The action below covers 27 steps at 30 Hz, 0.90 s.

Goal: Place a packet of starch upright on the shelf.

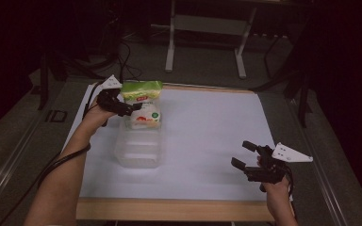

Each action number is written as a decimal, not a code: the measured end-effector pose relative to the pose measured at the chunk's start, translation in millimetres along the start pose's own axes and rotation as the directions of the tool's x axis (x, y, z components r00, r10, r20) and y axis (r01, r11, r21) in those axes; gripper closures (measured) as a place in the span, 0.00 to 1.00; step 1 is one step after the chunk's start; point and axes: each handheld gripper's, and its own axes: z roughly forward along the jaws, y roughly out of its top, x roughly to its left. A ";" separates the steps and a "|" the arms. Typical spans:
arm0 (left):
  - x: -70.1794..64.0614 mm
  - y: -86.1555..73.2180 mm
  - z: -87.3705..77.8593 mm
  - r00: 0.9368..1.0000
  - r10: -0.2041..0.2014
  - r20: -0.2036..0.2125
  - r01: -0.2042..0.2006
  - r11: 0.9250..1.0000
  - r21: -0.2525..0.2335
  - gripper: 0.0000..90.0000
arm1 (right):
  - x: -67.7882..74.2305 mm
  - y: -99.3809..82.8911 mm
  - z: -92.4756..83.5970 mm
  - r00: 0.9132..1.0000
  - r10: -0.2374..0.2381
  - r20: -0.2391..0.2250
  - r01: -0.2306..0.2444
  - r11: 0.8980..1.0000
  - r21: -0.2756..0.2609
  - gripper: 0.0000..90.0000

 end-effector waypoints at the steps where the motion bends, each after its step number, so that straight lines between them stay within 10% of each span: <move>1: -0.5 -0.3 -1.9 1.000 -0.014 0.007 0.014 1.000 0.003 0.01 | 0.2 -0.4 0.2 1.000 -0.001 0.001 0.001 1.000 0.004 0.17; 27: -18.2 -27.5 -42.6 0.999 -0.048 -0.026 0.048 0.999 0.001 0.01 | 1.9 -3.1 4.3 1.000 0.011 -0.012 -0.010 1.000 0.012 0.17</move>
